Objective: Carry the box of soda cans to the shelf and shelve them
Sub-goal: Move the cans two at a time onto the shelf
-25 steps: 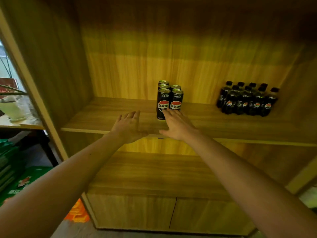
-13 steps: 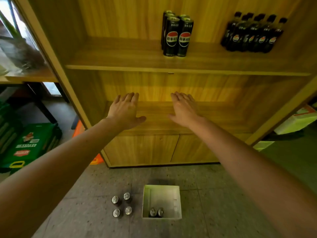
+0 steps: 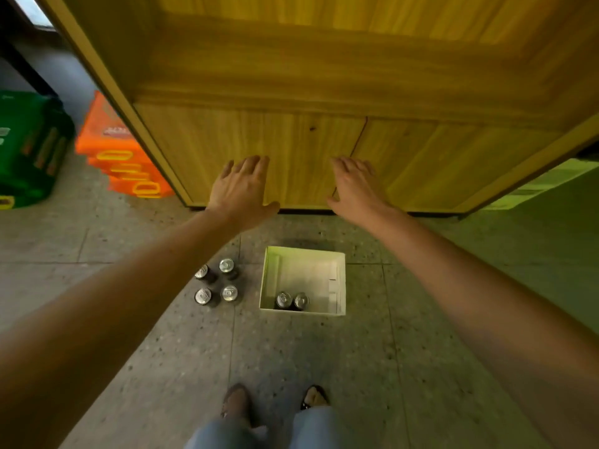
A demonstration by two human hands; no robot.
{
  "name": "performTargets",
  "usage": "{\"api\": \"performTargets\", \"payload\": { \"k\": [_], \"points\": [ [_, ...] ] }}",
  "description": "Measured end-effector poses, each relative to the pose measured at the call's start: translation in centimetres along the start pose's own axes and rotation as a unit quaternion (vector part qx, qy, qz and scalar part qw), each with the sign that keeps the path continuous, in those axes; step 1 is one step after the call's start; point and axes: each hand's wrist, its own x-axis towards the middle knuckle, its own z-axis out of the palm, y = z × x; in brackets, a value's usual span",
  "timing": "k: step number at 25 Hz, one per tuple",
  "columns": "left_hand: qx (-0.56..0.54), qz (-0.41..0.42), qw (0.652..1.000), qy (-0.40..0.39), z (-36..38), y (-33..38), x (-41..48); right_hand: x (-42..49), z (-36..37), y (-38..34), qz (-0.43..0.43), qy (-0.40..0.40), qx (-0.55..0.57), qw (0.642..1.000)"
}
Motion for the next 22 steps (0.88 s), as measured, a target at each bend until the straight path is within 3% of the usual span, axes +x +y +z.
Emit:
{"api": "performTargets", "payload": {
  "k": [7,11,16,22],
  "points": [
    [-0.017,0.048,0.989,-0.139,29.8,-3.4,0.5,0.7,29.7,4.2,-0.078,-0.089,0.011,0.993],
    [-0.007,0.084,0.977,-0.194,42.4,-5.7,0.4,0.6,43.6,7.1,-0.090,-0.158,0.035,0.983],
    [-0.093,0.089,0.965,-0.228,49.9,-7.2,0.7,0.5,53.2,9.0,-0.037,-0.192,0.214,0.957],
    [-0.171,0.070,0.958,-0.218,51.2,-6.6,2.4,1.8,55.8,8.2,0.003,-0.169,0.376,0.911]
  ]
}}
